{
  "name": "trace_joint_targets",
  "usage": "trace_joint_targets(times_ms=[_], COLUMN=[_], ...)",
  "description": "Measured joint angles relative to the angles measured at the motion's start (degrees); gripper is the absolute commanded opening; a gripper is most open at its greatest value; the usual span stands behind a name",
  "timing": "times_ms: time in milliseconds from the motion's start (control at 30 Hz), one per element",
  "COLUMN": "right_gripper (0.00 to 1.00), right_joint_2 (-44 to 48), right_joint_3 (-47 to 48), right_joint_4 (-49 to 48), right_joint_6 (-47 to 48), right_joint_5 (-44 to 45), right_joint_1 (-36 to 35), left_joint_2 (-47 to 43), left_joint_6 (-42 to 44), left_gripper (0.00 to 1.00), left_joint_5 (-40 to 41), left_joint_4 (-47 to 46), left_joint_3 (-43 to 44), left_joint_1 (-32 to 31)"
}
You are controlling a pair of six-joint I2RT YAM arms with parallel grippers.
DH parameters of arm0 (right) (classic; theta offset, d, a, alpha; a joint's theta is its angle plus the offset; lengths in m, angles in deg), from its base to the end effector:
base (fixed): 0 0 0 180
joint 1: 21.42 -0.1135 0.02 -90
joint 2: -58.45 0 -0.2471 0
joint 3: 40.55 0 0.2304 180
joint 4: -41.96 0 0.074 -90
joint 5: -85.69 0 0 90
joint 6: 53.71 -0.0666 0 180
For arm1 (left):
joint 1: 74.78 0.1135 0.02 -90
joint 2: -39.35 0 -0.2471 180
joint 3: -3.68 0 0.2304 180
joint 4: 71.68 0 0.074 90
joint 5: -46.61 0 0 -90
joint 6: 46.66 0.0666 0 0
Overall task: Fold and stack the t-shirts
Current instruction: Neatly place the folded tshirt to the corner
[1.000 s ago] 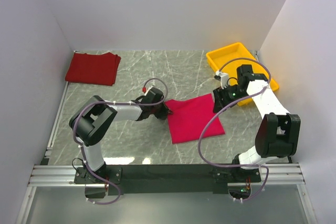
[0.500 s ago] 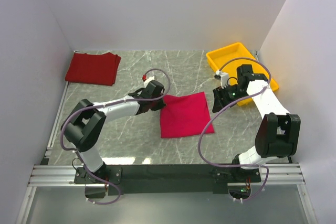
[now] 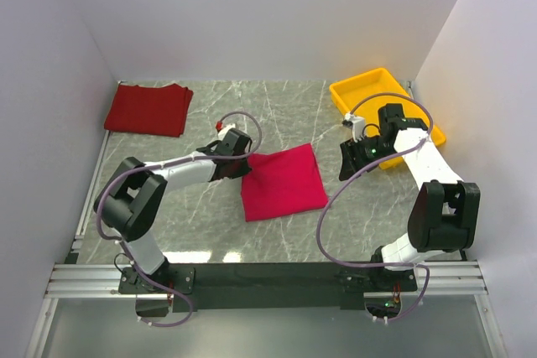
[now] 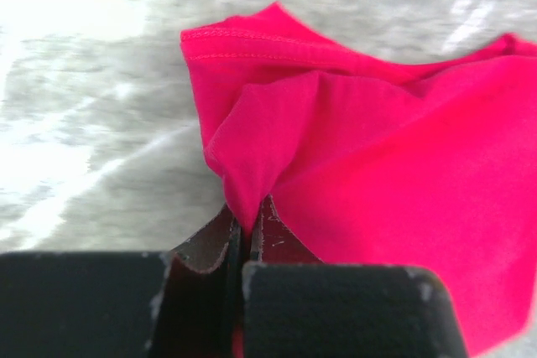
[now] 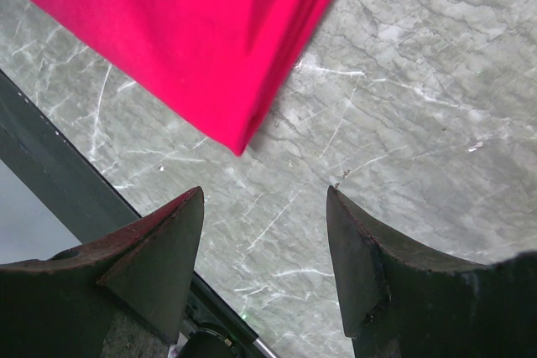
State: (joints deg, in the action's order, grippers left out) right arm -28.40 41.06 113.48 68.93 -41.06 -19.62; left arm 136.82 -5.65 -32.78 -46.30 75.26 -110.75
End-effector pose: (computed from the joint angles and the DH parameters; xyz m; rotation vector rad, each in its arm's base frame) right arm 0.2661 0.0315 0.2152 -0.7998 2.5171 0.7467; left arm 0.2878 -0.1937 0.1491 -0.3631 2.4653 -0.4206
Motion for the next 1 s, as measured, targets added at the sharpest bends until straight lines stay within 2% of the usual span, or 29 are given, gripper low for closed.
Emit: trace_joint_targets(times_ms=[167, 433, 700, 1000], right_gripper=[0.67, 0.67, 0.67, 0.67], right_joint_2=[0.00, -0.46, -2.25, -4.87], right_joint_3=[-0.13, -0.26, -0.26, -0.20], right_joint_4=[-0.31, -1.62, -3.15, -4.44], right_joint_6=[0.00, -0.42, -1.11, -1.92], right_joint_5=[-0.02, -0.98, -1.95, -3.50], right_joint_1=[0.00, 0.00, 0.00, 0.00], left_joint_2=[0.52, -1.51, -6.69, -1.64], left_joint_6=[4.37, 18.80, 32.35, 45.42], left_gripper=[0.01, 0.01, 0.01, 0.01], left_joint_5=[3.65, 10.36, 11.13, 10.03], left_joint_4=[2.64, 4.50, 2.14, -2.82], left_joint_3=[0.52, 3.65, 4.11, 12.17], left_joint_1=[0.72, 3.45, 13.07, 23.41])
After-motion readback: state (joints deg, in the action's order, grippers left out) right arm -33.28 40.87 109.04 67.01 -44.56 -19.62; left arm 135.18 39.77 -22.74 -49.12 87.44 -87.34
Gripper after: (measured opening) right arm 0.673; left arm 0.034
